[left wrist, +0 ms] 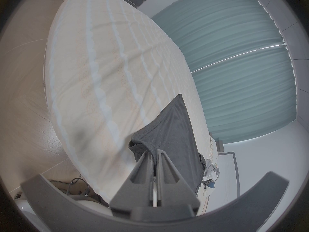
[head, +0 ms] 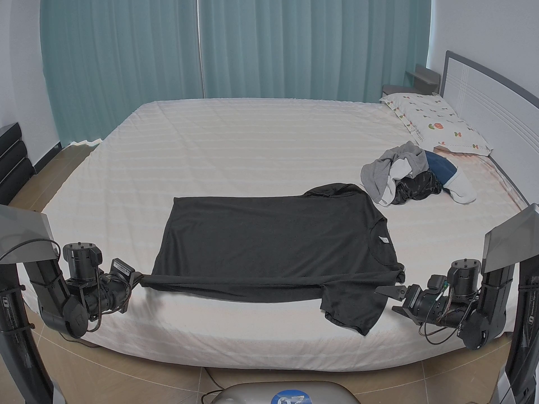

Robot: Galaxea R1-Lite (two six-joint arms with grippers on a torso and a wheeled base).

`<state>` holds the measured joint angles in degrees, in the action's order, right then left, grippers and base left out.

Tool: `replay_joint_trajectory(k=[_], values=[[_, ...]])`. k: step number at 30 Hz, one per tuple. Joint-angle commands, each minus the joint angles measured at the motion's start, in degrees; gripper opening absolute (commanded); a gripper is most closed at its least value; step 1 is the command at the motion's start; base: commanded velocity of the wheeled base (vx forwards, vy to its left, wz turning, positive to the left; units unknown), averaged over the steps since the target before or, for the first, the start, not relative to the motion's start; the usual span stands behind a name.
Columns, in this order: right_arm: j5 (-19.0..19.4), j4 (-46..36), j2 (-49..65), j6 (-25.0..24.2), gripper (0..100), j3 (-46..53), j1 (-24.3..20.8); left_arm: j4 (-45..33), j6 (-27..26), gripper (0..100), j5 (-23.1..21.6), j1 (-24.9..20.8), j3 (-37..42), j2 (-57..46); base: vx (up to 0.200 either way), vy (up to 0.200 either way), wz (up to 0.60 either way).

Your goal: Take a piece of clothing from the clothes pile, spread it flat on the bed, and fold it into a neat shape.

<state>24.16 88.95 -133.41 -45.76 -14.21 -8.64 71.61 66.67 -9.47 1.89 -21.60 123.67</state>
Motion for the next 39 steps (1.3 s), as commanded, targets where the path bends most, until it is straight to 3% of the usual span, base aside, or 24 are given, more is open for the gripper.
replay_joint_trajectory(k=[1, 15, 16, 32, 39], values=[[-0.2, 0.7, -3.0, 0.1, 100, -1.0, -1.9, 0.0, 0.1, 0, 0.0, 0.0, 0.0, 0.1, 0.000, 0.000, 0.00], [-3.0, 0.7, -5.6, 0.0, 100, -6.3, -2.4, 0.0, 0.1, 0, 0.0, 0.0, 0.0, 0.1, 0.000, 0.000, 0.00], [-2.9, 0.7, -5.6, 0.0, 0, -6.4, -2.4, 0.0, 0.1, 0, 0.0, 0.0, -0.1, 0.1, 0.000, 0.000, 0.00], [-2.7, 0.7, -0.4, -1.6, 0, -0.2, 0.9, 0.0, 0.3, 0, -0.7, 0.1, 0.1, 0.0, 0.000, 0.000, 0.00], [0.9, 0.7, 5.6, -0.7, 0, 5.6, 2.7, 0.1, -1.5, 0, -0.8, 0.2, 2.1, -1.9, 0.000, 0.000, 0.00]])
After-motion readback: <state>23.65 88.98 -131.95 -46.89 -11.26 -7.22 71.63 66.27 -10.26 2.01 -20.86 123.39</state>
